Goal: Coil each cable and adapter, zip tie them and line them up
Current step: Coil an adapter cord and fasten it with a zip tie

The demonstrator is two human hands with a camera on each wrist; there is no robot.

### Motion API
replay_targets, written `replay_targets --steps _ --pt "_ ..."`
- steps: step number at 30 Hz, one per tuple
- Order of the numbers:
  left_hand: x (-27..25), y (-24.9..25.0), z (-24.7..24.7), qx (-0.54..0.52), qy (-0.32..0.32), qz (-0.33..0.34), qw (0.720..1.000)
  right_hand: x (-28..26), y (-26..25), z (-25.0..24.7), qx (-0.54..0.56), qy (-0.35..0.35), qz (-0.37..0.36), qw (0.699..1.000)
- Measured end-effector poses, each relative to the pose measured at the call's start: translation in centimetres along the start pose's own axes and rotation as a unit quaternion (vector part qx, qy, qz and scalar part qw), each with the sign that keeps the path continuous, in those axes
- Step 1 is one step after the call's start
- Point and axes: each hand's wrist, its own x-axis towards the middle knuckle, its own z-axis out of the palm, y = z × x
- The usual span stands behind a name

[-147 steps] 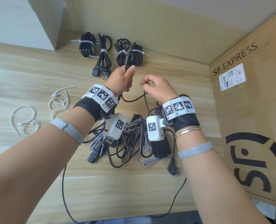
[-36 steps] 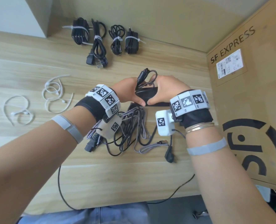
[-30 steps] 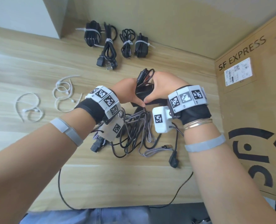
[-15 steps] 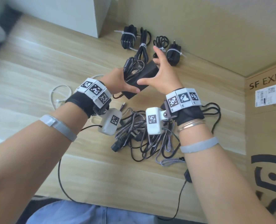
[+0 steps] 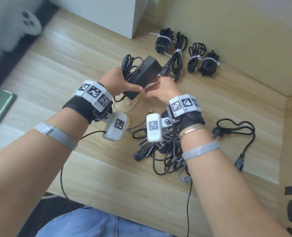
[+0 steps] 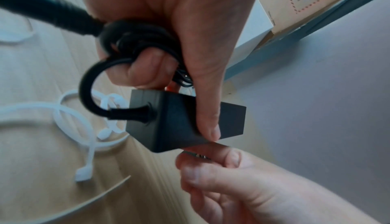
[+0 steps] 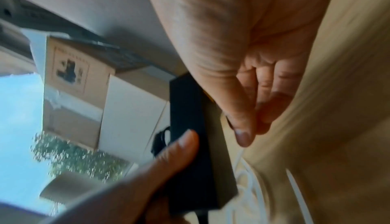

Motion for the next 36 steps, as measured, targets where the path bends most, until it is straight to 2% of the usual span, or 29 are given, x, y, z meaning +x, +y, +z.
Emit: replay_targets --steps 5,12,21,24,29,36 --pt "-0.5 -1.2 -1.2 -0.038 0.018 -0.010 0.999 0.6 -2.0 4.0 -0.043 -0.046 0.007 0.998" --pt "-0.8 -2.4 -1.8 -0.045 0.019 -0.031 0.998 1.7 -2.7 6.4 -0.088 -0.032 0.015 0.995" --pt "-0.5 -1.2 -1.6 -0.023 0.014 -0.002 1.000 1.3 -2.0 4.5 -0.084 -0.037 0.040 0.995" --pt "0.1 -0.4 -1.3 -0.013 0.002 0.006 1.000 1.0 -1.9 5.2 -0.123 -0.049 0.021 0.991" --pt "0.5 0.3 -1.1 0.010 0.001 0.010 1.000 0.8 -1.9 5.6 -0.139 -0.030 0.009 0.990" --pt "1.0 1.2 0.0 0.013 -0.019 0.026 0.999 -0.1 1.1 -0.4 -0.051 -0.009 0.057 0.997"
